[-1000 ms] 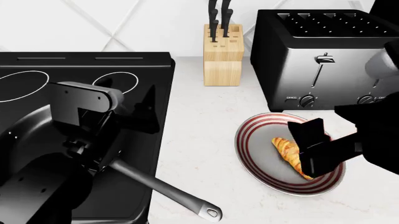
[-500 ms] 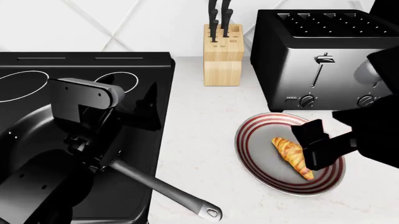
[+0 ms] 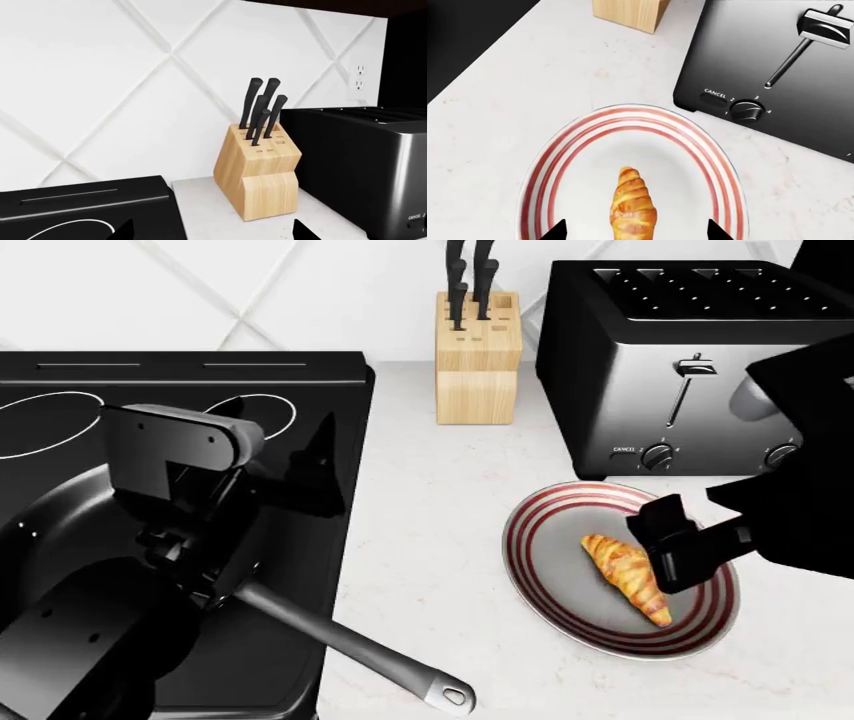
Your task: Pick the croissant and place it on the pan. Then turn on the stove to warm the croissant.
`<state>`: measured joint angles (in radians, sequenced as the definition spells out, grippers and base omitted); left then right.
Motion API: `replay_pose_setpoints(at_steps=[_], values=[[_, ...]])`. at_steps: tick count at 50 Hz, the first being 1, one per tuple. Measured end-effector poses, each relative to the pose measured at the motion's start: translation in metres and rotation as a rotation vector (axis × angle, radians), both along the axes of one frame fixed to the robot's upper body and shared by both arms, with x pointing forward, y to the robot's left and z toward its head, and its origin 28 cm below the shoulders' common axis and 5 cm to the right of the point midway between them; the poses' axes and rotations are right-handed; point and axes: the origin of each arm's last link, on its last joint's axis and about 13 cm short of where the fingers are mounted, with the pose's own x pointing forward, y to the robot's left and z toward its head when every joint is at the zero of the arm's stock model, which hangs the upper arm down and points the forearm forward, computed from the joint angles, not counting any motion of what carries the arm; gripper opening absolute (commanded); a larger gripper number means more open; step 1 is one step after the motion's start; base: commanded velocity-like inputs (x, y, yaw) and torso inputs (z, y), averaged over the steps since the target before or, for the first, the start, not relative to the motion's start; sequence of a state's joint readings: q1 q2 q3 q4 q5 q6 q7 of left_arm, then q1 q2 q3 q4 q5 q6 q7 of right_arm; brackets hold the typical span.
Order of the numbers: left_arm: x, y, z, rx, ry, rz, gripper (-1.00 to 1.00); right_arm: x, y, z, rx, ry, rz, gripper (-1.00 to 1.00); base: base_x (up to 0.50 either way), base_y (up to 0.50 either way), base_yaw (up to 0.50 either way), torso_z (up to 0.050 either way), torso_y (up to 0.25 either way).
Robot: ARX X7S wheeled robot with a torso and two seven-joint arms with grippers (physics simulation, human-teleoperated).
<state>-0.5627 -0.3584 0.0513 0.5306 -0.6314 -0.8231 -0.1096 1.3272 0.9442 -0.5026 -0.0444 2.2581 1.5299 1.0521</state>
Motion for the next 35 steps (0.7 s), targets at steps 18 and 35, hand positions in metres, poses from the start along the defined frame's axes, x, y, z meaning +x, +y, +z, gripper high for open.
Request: replay_pose_setpoints(at_steps=[18, 35], values=[[0.002, 0.000, -0.001, 0.000, 0.000, 0.000, 1.00, 0.022, -0.003, -0.010, 0.002, 0.035, 0.006, 1.00, 0.00, 0.00, 0.00, 0.000, 0.000], [0.002, 0.000, -0.001, -0.001, -0.003, 0.000, 1.00, 0.037, -0.003, -0.023, 0.015, 0.076, 0.036, 1.00, 0.00, 0.00, 0.00, 0.000, 0.000]])
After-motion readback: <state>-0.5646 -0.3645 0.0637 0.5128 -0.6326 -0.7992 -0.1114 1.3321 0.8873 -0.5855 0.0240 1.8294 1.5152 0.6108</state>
